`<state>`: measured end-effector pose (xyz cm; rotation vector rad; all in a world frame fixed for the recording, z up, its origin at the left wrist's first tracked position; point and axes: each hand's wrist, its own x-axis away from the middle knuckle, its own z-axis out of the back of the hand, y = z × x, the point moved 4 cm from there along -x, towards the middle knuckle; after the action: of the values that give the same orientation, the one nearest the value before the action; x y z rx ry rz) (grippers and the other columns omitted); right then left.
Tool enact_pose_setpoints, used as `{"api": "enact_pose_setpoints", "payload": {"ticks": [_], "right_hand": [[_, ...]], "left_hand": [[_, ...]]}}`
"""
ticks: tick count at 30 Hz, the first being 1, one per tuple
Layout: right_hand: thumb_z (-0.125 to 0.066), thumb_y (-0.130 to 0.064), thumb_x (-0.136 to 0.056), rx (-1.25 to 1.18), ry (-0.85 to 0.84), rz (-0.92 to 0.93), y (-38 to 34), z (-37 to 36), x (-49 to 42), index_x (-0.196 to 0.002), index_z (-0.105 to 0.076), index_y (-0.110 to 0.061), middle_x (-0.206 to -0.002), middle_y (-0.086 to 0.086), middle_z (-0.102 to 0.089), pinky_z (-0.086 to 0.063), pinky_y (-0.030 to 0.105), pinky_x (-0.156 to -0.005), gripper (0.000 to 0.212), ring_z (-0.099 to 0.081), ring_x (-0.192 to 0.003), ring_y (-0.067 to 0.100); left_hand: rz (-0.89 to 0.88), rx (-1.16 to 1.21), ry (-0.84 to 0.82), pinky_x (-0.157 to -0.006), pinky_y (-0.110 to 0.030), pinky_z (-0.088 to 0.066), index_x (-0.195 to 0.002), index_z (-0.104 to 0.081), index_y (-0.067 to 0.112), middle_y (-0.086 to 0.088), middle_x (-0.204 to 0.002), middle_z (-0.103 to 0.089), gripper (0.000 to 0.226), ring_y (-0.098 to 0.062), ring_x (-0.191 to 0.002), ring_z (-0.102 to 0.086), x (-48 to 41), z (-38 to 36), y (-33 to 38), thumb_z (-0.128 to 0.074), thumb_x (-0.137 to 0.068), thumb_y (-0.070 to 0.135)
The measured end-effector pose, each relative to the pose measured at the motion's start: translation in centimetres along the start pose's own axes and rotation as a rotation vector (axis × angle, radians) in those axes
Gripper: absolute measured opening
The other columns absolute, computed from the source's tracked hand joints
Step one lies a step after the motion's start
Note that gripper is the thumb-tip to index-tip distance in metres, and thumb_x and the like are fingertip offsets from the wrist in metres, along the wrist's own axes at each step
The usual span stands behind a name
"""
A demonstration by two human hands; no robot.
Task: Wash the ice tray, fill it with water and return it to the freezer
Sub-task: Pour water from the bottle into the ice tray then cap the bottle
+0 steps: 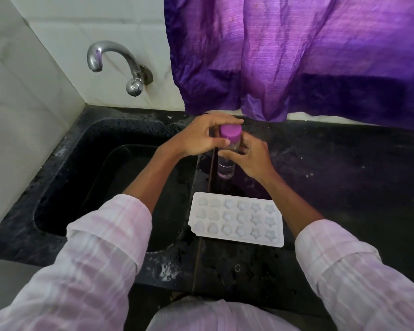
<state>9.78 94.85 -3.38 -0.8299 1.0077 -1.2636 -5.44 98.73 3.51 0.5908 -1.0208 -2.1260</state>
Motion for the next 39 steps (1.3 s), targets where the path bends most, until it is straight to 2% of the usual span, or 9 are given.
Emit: {"api": "enact_pose_setpoints", "payload": {"ticks": [4, 7, 13, 18, 21, 26, 29, 32, 39], "right_hand": [[-0.087, -0.038, -0.070, 0.012, 0.007, 0.005, 0.2, 0.1, 0.1, -0.114, -0.068, -0.017, -0.102, -0.006, -0.075, -0.057, 0.041, -0.091, 0.053, -0.071, -0.096, 0.010], [-0.087, -0.034, -0.071, 0.020, 0.006, 0.011, 0.0, 0.2, 0.0, -0.110, -0.068, -0.017, -0.099, -0.006, -0.075, -0.059, 0.038, -0.087, 0.046, -0.072, -0.093, 0.008], [-0.087, -0.031, -0.072, 0.048, 0.005, 0.033, -0.1, 0.2, 0.0, -0.118, -0.066, -0.014, -0.099, -0.009, -0.073, -0.060, 0.033, -0.085, 0.053, -0.071, -0.092, 0.004], [-0.087, -0.032, -0.072, 0.021, -0.004, 0.029, 0.0, 0.3, 0.0, -0.120, -0.066, -0.015, -0.104, -0.008, -0.074, -0.058, 0.035, -0.090, 0.055, -0.071, -0.096, 0.006], [-0.087, -0.033, -0.071, 0.012, -0.006, 0.025, 0.1, 0.2, 0.0, -0.119, -0.067, -0.014, -0.105, -0.006, -0.075, -0.057, 0.038, -0.092, 0.056, -0.071, -0.097, 0.007], [-0.085, -0.033, -0.074, 0.024, -0.014, 0.021, -0.1, 0.2, 0.1, -0.119, -0.066, -0.015, -0.104, -0.007, -0.074, -0.058, 0.035, -0.091, 0.052, -0.070, -0.096, 0.005], [-0.085, -0.032, -0.075, 0.034, -0.018, 0.039, -0.3, 0.2, 0.2, -0.120, -0.065, -0.015, -0.103, -0.005, -0.074, -0.058, 0.032, -0.089, 0.052, -0.071, -0.095, 0.006], [-0.085, -0.032, -0.074, 0.052, -0.002, 0.054, -0.4, 0.2, 0.1, -0.120, -0.066, -0.015, -0.101, -0.005, -0.074, -0.059, 0.029, -0.086, 0.052, -0.071, -0.092, 0.005], [-0.086, -0.036, -0.072, 0.017, -0.002, 0.007, 0.2, 0.0, 0.0, -0.120, -0.066, -0.013, -0.107, -0.005, -0.075, -0.056, 0.038, -0.094, 0.057, -0.071, -0.099, 0.006]], "left_hand": [[0.008, -0.071, 0.117, -0.090, -0.043, -0.055, -0.128, -0.067, 0.015, 0.001, -0.122, -0.062, 0.055, -0.026, -0.102, -0.065, -0.3, 0.2, -0.1, -0.081, -0.076, 0.003], [0.028, -0.189, 0.182, -0.090, -0.029, -0.051, -0.122, -0.070, 0.019, 0.002, -0.106, -0.056, 0.056, -0.012, -0.095, -0.058, -0.8, -0.3, 0.0, -0.089, -0.070, 0.027], [0.083, -0.246, 0.301, -0.075, -0.022, -0.047, -0.100, -0.059, 0.013, -0.004, -0.101, -0.059, 0.061, -0.018, -0.090, -0.057, -1.3, -1.3, -0.6, -0.084, -0.066, 0.057], [0.096, 0.057, 0.061, -0.087, -0.024, -0.057, -0.142, -0.050, 0.011, -0.005, -0.133, -0.061, 0.073, -0.004, -0.104, -0.067, -0.5, -0.8, 0.0, -0.083, -0.077, 0.017], [0.083, 0.022, 0.085, -0.079, -0.018, -0.056, -0.137, -0.058, 0.008, -0.006, -0.129, -0.065, 0.064, 0.000, -0.095, -0.069, -0.4, -0.2, 0.1, -0.079, -0.077, -0.003], [0.095, -0.157, 0.196, -0.096, -0.034, -0.053, -0.131, -0.064, 0.020, 0.002, -0.109, -0.065, 0.067, -0.016, -0.103, -0.065, -0.7, -0.4, -0.1, -0.089, -0.070, 0.029], [0.084, -0.264, 0.252, -0.081, -0.024, -0.047, -0.111, -0.073, 0.022, 0.007, -0.093, -0.056, 0.049, -0.013, -0.090, -0.055, -0.8, -0.8, 0.0, -0.086, -0.070, 0.046], [0.074, -0.309, 0.381, -0.069, -0.017, -0.036, -0.095, -0.070, 0.018, 0.001, -0.089, -0.056, 0.054, -0.007, -0.078, -0.048, -0.8, -0.9, -0.1, -0.086, -0.063, 0.058], [0.100, -0.350, 0.664, -0.059, -0.011, -0.028, -0.085, -0.059, 0.014, 0.004, -0.083, -0.052, 0.061, -0.002, -0.070, -0.039, -0.9, -0.1, 2.2, -0.079, -0.064, 0.068]]}}
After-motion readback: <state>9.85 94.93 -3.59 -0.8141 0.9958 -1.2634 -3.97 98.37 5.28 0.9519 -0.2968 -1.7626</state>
